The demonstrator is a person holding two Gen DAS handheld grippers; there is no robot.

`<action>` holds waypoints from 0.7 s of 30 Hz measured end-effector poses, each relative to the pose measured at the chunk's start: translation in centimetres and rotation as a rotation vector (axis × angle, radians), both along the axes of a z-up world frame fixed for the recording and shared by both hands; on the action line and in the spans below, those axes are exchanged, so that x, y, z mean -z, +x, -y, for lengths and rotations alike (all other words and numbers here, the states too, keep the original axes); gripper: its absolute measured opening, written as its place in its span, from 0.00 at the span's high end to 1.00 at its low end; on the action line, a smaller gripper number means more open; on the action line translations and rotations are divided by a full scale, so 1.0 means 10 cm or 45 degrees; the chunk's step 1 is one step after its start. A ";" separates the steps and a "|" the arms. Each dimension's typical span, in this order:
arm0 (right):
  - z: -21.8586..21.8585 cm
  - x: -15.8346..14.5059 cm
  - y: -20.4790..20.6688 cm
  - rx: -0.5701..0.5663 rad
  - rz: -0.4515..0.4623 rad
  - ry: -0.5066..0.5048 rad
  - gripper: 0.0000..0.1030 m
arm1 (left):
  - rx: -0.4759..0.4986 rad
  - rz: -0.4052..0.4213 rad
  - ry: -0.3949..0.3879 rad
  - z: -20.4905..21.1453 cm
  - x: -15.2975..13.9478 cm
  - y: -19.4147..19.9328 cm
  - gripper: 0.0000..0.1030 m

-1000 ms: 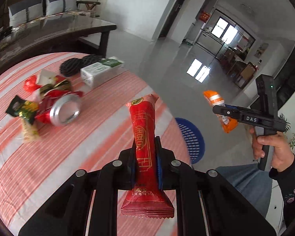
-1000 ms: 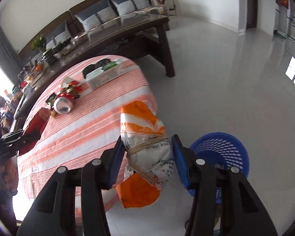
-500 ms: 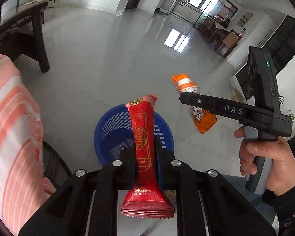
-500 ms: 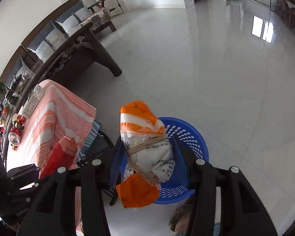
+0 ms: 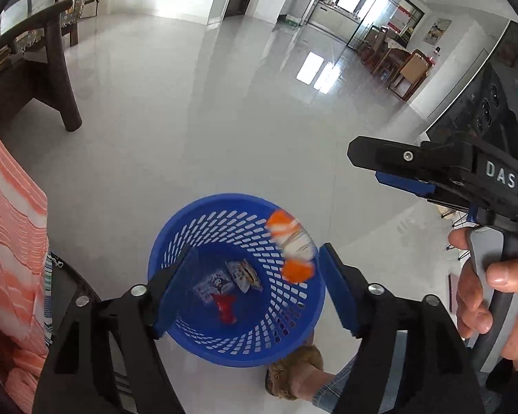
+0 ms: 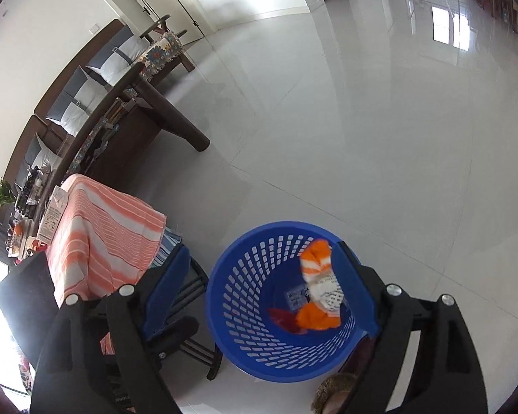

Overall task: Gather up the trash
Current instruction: 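Carry the wrapper and bottle to the blue wastebasket and release both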

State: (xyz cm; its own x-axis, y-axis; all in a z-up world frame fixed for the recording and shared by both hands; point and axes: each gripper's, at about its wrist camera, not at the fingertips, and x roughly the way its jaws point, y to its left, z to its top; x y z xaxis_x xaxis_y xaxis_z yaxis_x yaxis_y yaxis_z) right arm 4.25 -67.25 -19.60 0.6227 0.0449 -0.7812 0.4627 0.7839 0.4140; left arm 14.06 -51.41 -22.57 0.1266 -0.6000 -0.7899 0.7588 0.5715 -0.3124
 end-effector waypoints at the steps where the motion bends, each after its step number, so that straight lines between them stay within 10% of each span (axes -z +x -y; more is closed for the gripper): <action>1: 0.00 -0.06 -0.01 0.009 0.020 -0.024 0.19 | -0.008 0.038 -0.021 -0.05 -0.08 -0.03 0.13; 9: -0.47 -0.66 -0.17 -0.007 0.291 -0.373 0.04 | -0.111 0.292 -0.247 -0.87 -0.86 -0.45 0.05; 21: -1.90 -0.98 0.03 -0.344 0.543 -0.626 0.04 | -0.448 0.263 -0.044 -2.71 -0.92 -0.20 0.05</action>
State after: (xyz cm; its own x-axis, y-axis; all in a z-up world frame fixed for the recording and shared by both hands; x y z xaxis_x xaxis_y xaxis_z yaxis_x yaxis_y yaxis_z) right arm 4.50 -48.20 -9.83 0.8960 -0.0545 -0.4407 0.1016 0.9913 0.0839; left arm 12.06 -24.35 -13.32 0.4825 -0.5174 -0.7067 0.5679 0.7991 -0.1973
